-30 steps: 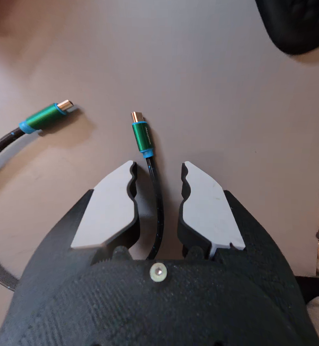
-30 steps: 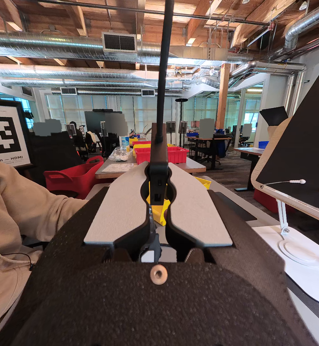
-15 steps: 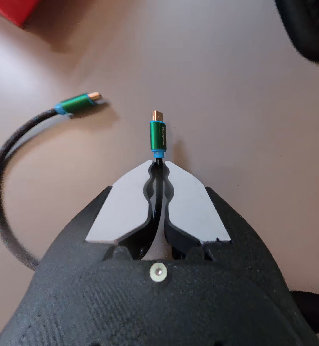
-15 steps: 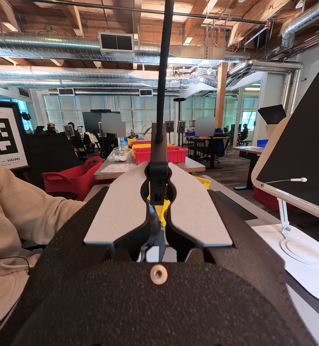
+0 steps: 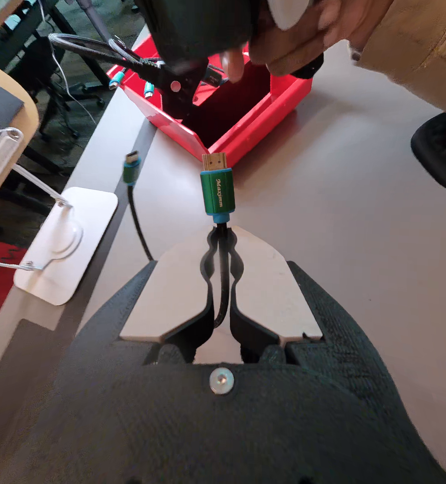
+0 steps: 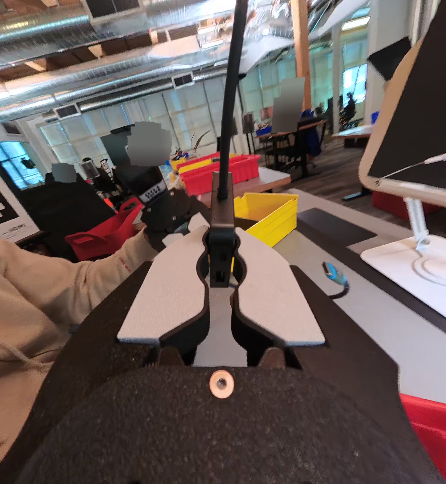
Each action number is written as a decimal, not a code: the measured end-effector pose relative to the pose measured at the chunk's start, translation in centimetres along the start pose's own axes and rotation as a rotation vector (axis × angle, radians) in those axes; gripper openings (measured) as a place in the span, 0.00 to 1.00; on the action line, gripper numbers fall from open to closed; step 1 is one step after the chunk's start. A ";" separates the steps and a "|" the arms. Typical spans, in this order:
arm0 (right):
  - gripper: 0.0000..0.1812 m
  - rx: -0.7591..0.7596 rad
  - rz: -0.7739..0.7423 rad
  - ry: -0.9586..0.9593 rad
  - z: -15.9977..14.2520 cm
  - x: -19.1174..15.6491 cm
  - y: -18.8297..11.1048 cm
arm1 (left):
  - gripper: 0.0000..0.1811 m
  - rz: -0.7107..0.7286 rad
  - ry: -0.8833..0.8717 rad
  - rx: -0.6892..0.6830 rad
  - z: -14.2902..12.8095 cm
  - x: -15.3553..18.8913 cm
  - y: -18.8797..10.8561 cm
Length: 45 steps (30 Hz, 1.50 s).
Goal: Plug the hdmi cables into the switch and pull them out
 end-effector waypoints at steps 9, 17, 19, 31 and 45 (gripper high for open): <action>0.07 -0.114 -0.002 0.208 -3.0 0.5 0.6 | 0.04 0.188 0.229 -0.074 0.7 -1.7 -1.1; 0.07 -0.146 0.000 0.256 -3.9 1.1 0.2 | 0.04 0.471 0.600 -0.049 1.2 -4.5 -1.1; 0.07 -0.180 0.009 0.244 -4.4 1.3 -0.3 | 0.04 0.518 0.715 -0.029 1.1 -4.6 -0.6; 0.07 -0.243 0.006 0.225 -4.6 2.5 -3.3 | 0.04 0.501 1.075 0.086 2.0 -1.0 2.0; 0.07 -0.287 0.099 0.277 -5.1 2.0 -5.4 | 0.04 0.199 0.757 0.172 1.2 1.6 3.0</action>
Point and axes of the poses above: each gripper's, where its closed fingertips meet, y out along the fingers, z out of its top, x = y × z across the jaws, the point moved 2 cm from there along -y, back along the fingers, and after that the axes turned 15 degrees about x, right-handed, at the moved point
